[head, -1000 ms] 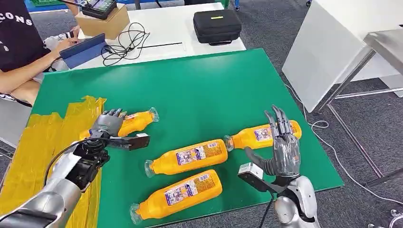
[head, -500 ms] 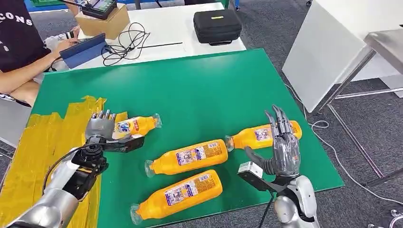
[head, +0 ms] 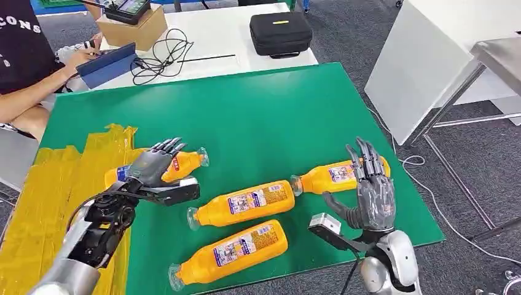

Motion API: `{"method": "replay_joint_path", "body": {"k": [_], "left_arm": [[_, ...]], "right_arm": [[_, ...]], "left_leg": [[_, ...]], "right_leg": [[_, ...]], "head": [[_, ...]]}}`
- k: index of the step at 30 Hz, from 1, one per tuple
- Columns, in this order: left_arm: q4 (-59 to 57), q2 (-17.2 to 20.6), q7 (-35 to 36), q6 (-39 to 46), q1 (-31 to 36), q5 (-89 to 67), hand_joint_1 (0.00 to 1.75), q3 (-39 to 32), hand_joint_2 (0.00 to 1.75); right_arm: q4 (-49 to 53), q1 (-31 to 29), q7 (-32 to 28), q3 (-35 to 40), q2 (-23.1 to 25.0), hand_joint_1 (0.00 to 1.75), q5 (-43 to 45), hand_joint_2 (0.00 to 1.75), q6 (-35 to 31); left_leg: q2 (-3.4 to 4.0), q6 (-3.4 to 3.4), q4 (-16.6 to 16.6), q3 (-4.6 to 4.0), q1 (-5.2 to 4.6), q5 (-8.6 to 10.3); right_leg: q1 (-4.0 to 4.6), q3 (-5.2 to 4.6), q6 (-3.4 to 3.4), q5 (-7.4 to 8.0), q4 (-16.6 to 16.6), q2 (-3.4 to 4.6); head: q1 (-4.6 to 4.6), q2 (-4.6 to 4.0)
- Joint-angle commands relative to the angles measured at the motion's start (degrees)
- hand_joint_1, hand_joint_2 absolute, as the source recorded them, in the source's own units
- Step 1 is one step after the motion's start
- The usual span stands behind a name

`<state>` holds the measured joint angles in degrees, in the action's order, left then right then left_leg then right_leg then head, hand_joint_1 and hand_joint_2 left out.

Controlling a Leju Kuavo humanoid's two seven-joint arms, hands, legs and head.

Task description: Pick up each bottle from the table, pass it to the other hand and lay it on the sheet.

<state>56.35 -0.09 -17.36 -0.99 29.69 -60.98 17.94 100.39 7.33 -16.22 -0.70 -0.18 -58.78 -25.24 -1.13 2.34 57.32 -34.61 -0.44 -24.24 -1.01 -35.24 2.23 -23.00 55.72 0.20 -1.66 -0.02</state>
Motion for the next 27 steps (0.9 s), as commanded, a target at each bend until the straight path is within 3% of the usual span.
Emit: {"method": "replay_joint_path", "body": {"k": [1,7,9,10,11,15,18,22,24,27], "left_arm": [[12.3,0.2,-7.5,-6.1,-2.9,20.5,0.0,-5.7,0.0],[11.8,0.2,-7.6,-5.9,-2.8,20.8,0.0,-5.5,0.0],[13.0,-0.3,-10.4,-8.0,-4.0,28.5,0.0,-7.1,0.0],[14.0,-0.3,-11.1,-8.3,-4.8,30.2,0.0,-7.5,1.75],[15.7,-0.9,-12.3,-10.5,-6.4,34.7,0.0,-8.7,1.75],[19.4,-0.6,-12.0,-10.8,-10.1,37.8,0.0,-9.7,1.75],[19.5,-0.9,-11.8,-10.4,-11.5,39.8,0.0,-10.8,1.75],[17.4,-0.4,-11.3,-10.1,-11.7,39.7,0.0,-10.7,1.75],[15.2,-0.8,-11.2,-9.7,-10.7,39.4,0.0,-10.9,1.75],[13.0,-1.5,-12.3,-10.4,-9.3,40.1,0.0,-10.9,1.75]], "right_arm": [[-0.9,-2.9,2.6,-4.0,-7.6,0.0,-6.4,1.75,2.7],[-0.7,-2.6,2.6,-3.5,-7.1,0.0,-6.5,1.75,2.5],[-0.9,-2.0,4.7,-2.1,-11.9,0.0,-15.5,1.75,8.4],[-1.2,-1.9,4.6,-2.4,-13.5,0.0,-16.2,1.75,10.4],[-2.2,-2.2,5.2,-3.2,-15.3,0.0,-17.5,1.75,14.1],[-7.7,-5.5,4.8,-5.3,-19.0,0.0,-19.0,1.75,18.1],[-14.2,-8.9,0.4,-5.9,-24.8,0.0,-12.1,1.75,25.3],[-27.5,-20.7,-3.4,-1.9,-29.4,0.0,-7.2,1.75,31.0],[-30.9,-23.4,-4.6,-0.5,-30.1,0.0,-4.8,1.75,32.9],[-37.2,-28.6,-5.3,2.8,-31.5,0.0,-2.5,1.75,34.2]], "left_leg": [[0.18,-0.12,0.1,0.18,0.08,-0.15],[0.07,-0.09,0.0,0.11,0.03,-0.06],[0.11,-0.1,0.0,0.17,0.04,-0.1],[0.14,-0.08,0.0,0.17,0.04,-0.1],[0.18,-0.11,0.1,0.26,0.07,-0.19],[0.25,-0.08,0.0,0.3,0.06,-0.18],[0.22,-0.04,0.0,0.2,0.01,-0.12],[0.41,-0.06,0.1,0.26,-0.04,-0.17],[0.6,-0.08,0.1,0.28,-0.03,-0.2],[0.31,-0.03,0.0,0.25,-0.06,-0.06]], "right_leg": [[0.09,0.19,-0.08,-0.07,0.0,0.08],[0.05,0.11,-0.07,-0.03,0.0,0.02],[0.06,0.17,-0.08,-0.06,0.0,0.04],[0.06,0.16,-0.06,-0.05,0.0,0.07],[0.1,0.26,-0.08,-0.12,0.0,0.09],[0.08,0.3,-0.04,-0.07,-0.1,0.16],[0.02,0.23,-0.02,-0.02,-0.1,0.15],[-0.04,0.25,-0.05,0.02,-0.1,0.32],[-0.03,0.26,-0.07,0.06,-0.1,0.5],[-0.07,0.24,-0.05,0.06,-0.1,0.2]], "head": [[0.02,0.0],[0.0,0.0],[0.02,0.0],[0.0,0.0],[0.04,0.0],[0.0,0.0],[0.0,0.0],[0.0,0.0],[0.02,0.0],[0.0,0.0]]}}
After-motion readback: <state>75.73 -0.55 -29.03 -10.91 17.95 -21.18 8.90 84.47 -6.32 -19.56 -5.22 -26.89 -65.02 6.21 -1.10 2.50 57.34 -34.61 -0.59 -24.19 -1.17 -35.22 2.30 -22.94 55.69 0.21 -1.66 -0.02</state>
